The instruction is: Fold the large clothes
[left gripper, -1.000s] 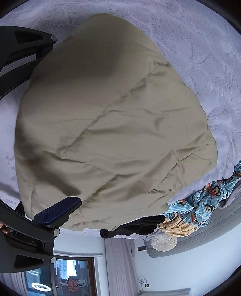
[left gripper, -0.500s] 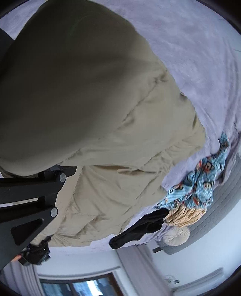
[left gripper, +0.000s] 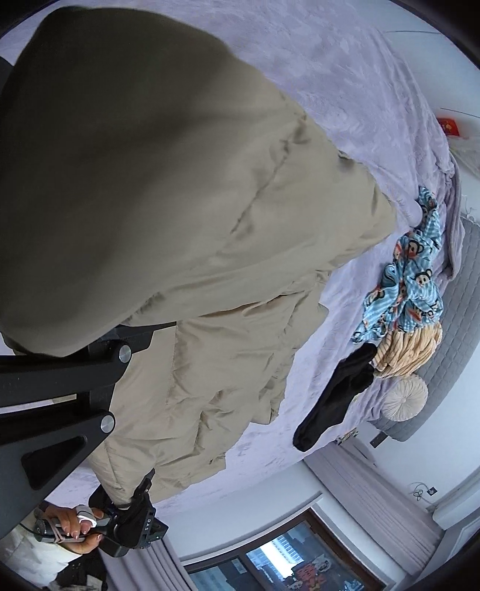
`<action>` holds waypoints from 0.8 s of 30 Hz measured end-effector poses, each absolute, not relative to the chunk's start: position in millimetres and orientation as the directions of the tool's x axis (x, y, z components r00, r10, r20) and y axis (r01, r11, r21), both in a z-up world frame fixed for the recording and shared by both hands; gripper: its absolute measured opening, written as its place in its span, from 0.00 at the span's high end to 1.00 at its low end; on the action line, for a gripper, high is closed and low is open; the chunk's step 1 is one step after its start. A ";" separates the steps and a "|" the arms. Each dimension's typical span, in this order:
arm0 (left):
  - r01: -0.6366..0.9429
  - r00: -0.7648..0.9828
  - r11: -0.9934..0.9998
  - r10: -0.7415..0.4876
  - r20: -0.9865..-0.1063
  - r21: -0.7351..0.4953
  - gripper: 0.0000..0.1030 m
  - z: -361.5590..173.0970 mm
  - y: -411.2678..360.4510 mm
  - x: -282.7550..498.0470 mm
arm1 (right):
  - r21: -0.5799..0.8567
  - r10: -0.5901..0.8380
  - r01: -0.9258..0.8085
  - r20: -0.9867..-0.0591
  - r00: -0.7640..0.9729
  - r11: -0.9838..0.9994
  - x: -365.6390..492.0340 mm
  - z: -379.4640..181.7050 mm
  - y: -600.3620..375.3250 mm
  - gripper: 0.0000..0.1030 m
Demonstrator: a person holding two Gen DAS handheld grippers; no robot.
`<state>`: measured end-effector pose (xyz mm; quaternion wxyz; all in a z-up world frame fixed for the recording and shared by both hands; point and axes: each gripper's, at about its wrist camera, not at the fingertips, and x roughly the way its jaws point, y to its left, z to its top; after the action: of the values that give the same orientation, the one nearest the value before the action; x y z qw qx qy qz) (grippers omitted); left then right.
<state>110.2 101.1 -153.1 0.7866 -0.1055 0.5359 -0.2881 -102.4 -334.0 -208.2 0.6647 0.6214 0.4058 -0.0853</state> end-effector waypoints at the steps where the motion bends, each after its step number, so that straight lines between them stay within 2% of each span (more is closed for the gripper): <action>1: 0.329 0.241 0.813 -0.564 -0.789 -0.480 0.82 -155.2 107.5 98.2 | 0.747 0.399 0.630 -0.655 0.642 0.214 -112.5 -209.6 -329.6 0.78; 9: 0.220 0.178 0.870 -0.481 -0.858 -0.442 0.81 -181.5 147.3 -1.7 | 0.706 0.450 0.674 -0.686 0.572 0.218 -170.8 -218.3 -318.1 0.76; 10: 0.198 0.176 0.880 -0.465 -0.868 -0.432 0.79 -187.0 149.0 -7.1 | 0.704 0.453 0.676 -0.686 0.569 0.218 -173.9 -220.5 -319.0 0.74; 12: 0.165 0.182 0.903 -0.423 -0.888 -0.397 0.70 -190.8 150.8 -8.8 | 0.699 0.460 0.679 -0.690 0.559 0.223 -175.5 -220.7 -320.0 0.68; 17: 0.113 0.191 0.930 -0.365 -0.911 -0.349 0.68 -173.8 174.8 -17.8 | 0.638 0.445 0.691 -0.756 0.479 0.340 -177.4 -199.6 -318.4 0.54; 24: 0.036 0.302 0.980 -0.198 -0.933 -0.196 0.68 -132.7 215.2 -47.2 | 0.589 0.432 0.689 -0.799 0.418 0.423 -203.5 -169.2 -317.6 0.52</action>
<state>-47.2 215.2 -132.7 0.8039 -0.0690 0.5863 -0.0729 -203.5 -317.6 -169.2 0.6559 0.5281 0.5303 -0.0980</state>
